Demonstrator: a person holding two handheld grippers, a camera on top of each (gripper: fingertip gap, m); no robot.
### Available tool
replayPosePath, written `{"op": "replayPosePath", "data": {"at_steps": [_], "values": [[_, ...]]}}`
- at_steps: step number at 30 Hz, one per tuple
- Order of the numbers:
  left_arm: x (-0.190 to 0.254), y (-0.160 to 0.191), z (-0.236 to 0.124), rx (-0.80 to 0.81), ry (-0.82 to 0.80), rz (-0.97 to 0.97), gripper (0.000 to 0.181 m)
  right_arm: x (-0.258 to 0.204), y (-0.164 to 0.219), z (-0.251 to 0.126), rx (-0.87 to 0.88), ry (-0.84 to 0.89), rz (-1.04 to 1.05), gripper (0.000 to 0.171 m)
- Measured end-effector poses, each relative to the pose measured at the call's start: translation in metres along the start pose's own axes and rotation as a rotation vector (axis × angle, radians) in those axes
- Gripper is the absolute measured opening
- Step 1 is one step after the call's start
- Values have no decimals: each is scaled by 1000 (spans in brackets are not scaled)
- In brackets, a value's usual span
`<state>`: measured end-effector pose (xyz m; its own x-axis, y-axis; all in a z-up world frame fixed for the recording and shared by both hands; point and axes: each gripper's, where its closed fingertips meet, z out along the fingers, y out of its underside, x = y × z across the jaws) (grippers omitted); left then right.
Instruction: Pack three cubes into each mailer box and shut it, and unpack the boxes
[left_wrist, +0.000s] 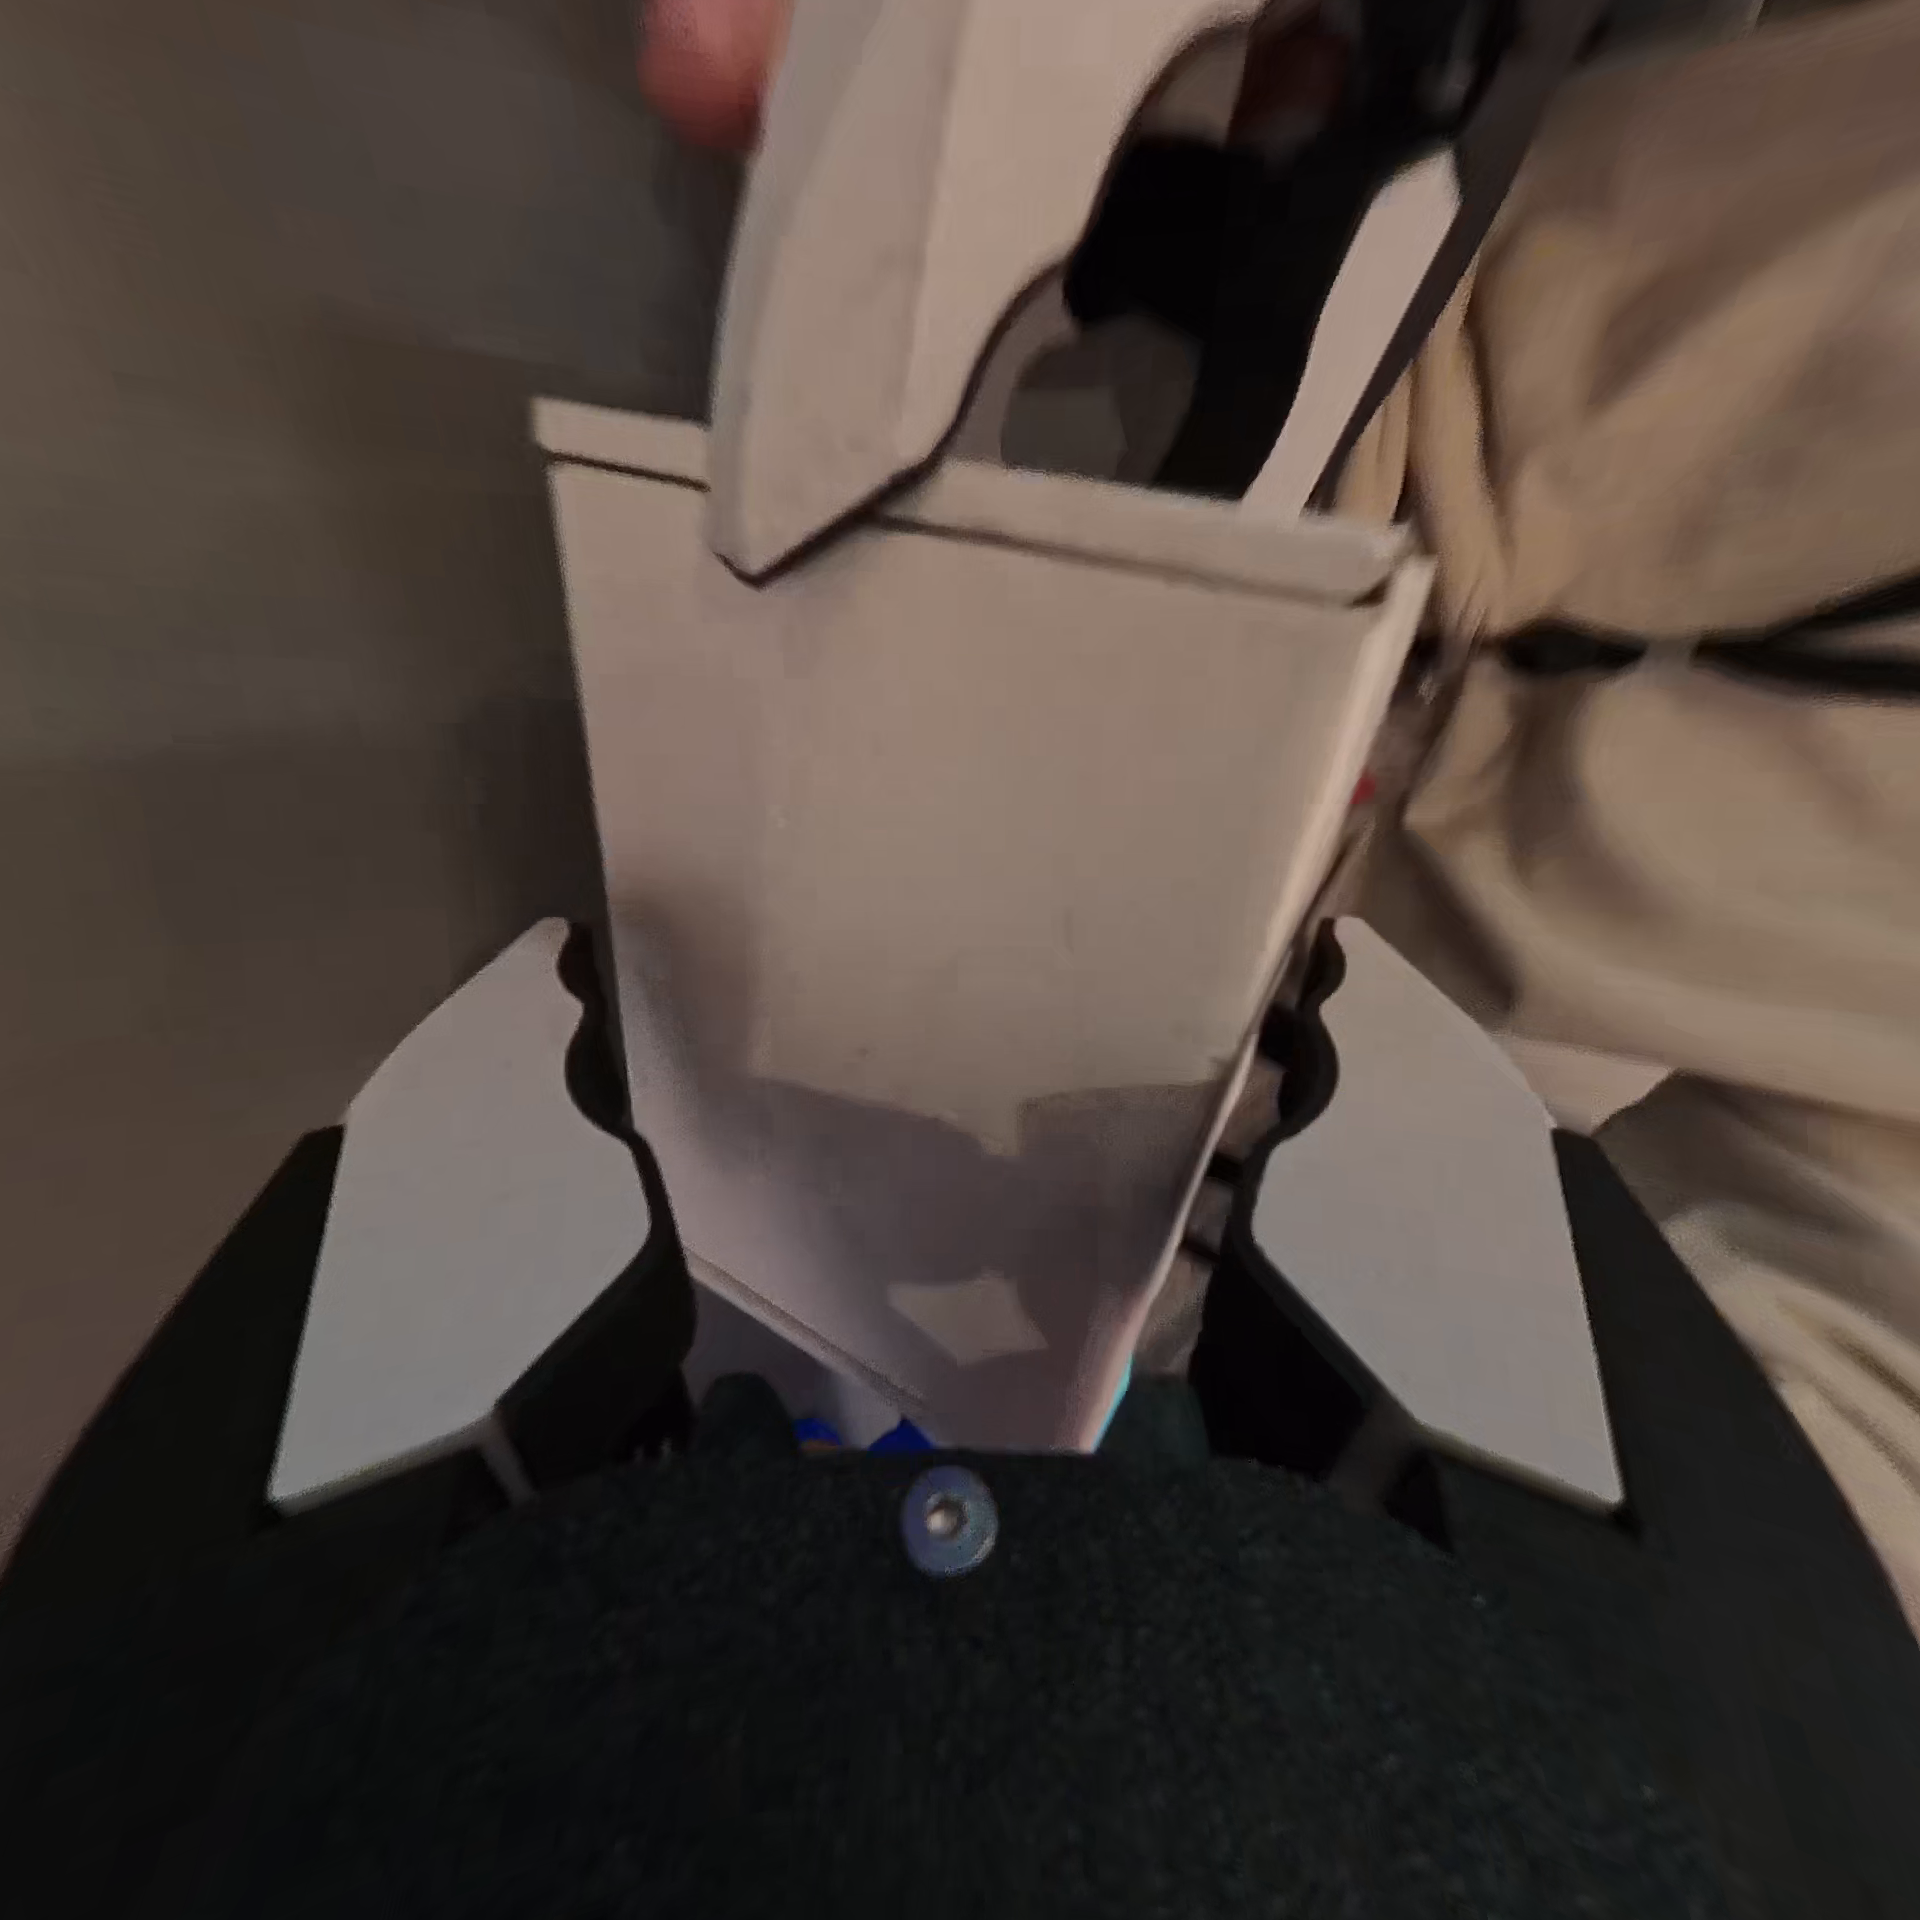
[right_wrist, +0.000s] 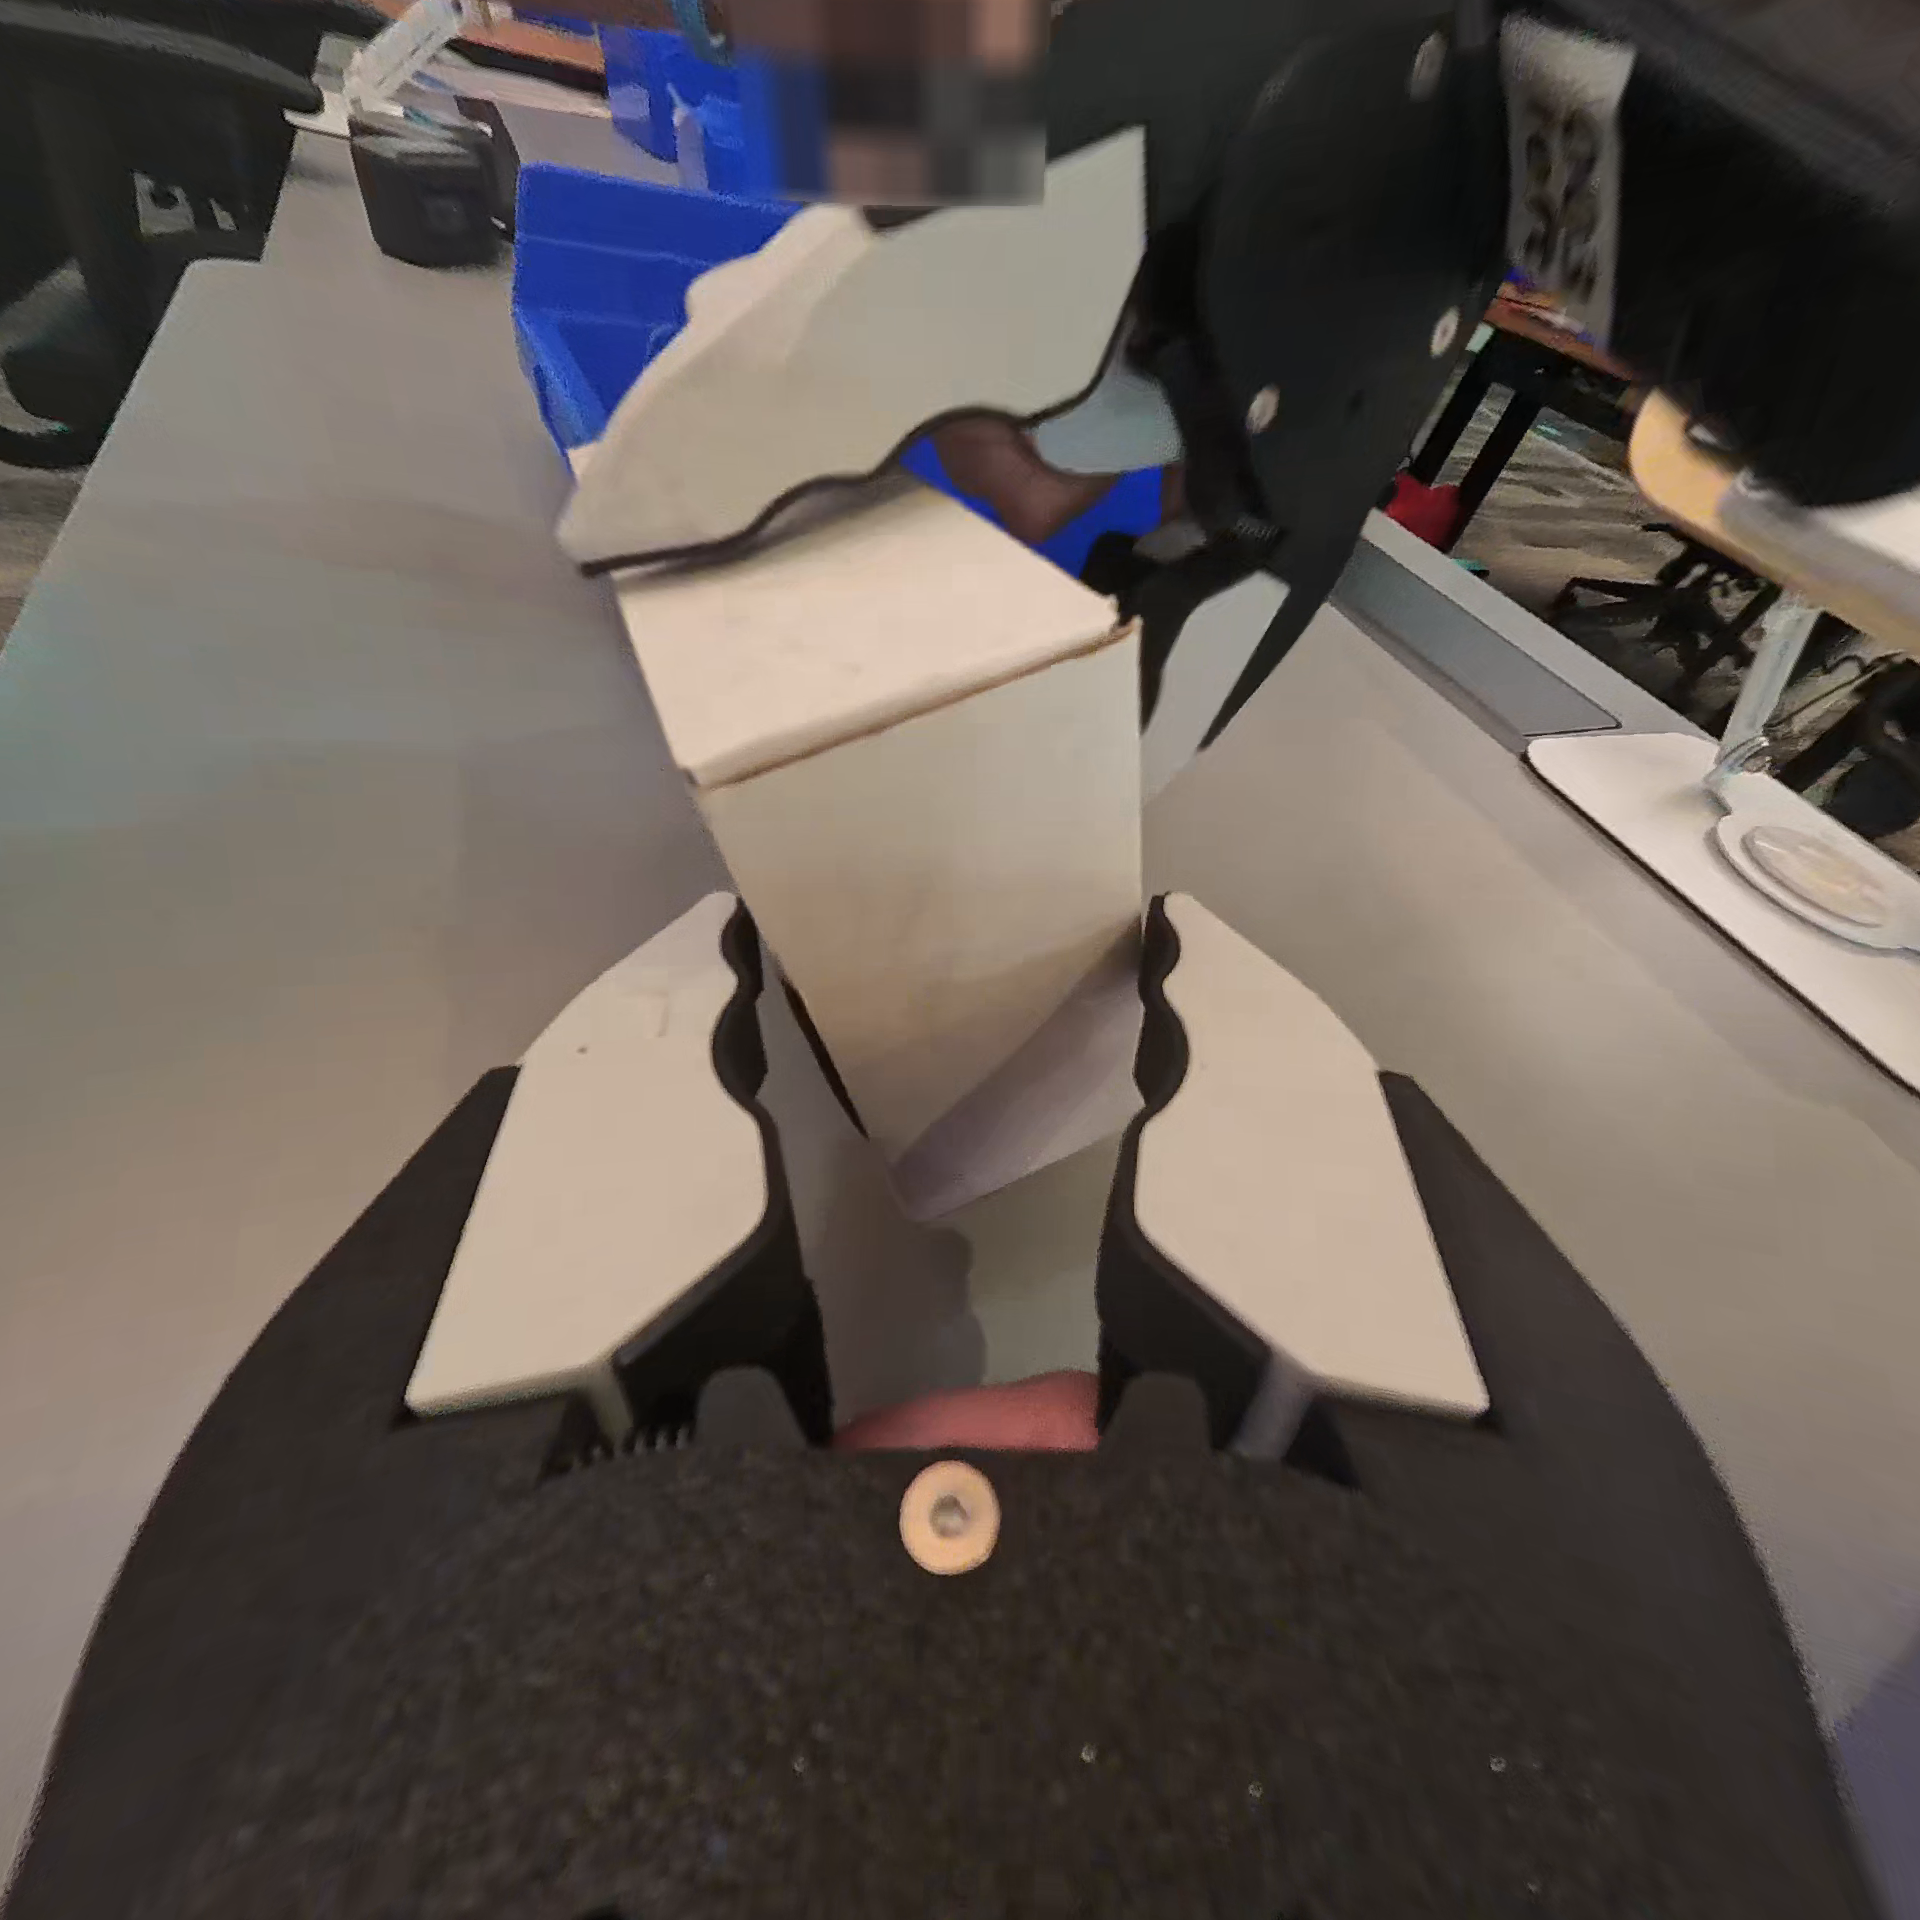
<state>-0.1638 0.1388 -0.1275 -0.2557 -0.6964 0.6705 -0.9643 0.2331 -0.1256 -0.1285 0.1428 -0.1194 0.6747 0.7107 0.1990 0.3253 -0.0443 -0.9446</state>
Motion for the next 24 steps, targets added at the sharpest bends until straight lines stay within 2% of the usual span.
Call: {"op": "replayPosePath", "data": {"at_steps": [1,3,6,8,10,13,17,20,22,24], "values": [[1,-8,-10,74,-25,3,121,3,0,-1,4,1,20,69],[-2,-23,-40,254,-178,75,120,14,6,-6,-21,27,92,69],[14,-42,-90,599,-384,143,112,27,11,-19,-32,54,234,68],[25,-41,-116,834,-554,129,100,37,17,-28,-69,110,281,68],[30,-29,-116,974,-702,81,100,46,27,-35,-124,176,322,68],[17,-6,-88,1042,-809,-86,96,51,43,-37,-197,235,333,67],[-17,10,-72,1129,-951,-209,104,53,48,-30,-205,230,376,67],[-39,4,-63,1112,-1032,-173,114,51,52,-27,-236,176,433,67],[-48,-2,-63,1130,-1086,-117,115,50,56,-27,-263,159,463,67],[-50,-10,-58,1172,-1059,-66,114,49,56,-28,-274,145,453,67]]}}
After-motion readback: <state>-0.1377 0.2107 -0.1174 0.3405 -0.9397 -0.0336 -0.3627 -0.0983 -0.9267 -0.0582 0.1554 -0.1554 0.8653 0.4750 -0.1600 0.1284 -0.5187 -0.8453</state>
